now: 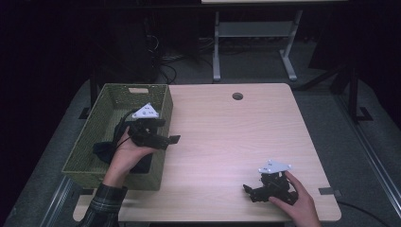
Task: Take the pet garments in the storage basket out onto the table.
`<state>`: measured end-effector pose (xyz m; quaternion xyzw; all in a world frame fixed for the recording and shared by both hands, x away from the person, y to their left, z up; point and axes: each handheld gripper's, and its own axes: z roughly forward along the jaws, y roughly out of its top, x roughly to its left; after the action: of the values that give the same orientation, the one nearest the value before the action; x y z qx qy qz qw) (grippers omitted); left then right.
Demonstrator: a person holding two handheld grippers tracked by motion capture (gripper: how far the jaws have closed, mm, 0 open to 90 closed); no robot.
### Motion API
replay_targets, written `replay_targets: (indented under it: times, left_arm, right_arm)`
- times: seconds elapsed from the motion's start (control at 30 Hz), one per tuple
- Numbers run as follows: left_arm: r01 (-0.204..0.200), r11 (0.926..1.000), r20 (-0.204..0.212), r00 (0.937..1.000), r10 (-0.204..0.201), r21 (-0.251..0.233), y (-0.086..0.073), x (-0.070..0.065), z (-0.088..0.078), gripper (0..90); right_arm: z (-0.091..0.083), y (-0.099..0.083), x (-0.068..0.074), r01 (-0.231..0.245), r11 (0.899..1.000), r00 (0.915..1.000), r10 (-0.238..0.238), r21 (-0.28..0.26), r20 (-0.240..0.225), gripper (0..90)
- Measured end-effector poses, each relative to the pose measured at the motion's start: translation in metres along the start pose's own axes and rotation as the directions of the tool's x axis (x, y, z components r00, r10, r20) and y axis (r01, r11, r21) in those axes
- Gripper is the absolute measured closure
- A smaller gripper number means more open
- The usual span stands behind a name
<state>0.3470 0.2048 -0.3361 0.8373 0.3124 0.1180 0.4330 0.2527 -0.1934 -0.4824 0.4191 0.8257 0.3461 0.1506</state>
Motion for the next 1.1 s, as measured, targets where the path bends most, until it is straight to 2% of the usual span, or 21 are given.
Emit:
replay_targets:
  times: [0.73, 1.1]
  left_arm:
    - [0.039, 0.9992, -0.072, 0.9966, -0.039, -0.001, -0.018, 0.034, -0.029, 14.0]
    - [0.067, 0.9978, -0.129, 0.9894, -0.066, 0.001, -0.031, 0.056, -0.048, 14.1]
  right_arm:
    - [0.000, 0.000, 0.000, -0.001, 1.000, 1.0000, 0.001, 0.000, -0.001, 0.0]
    - [0.000, 0.000, 0.000, -0.001, 1.000, 1.0000, 0.001, 0.000, -0.001, 0.0]
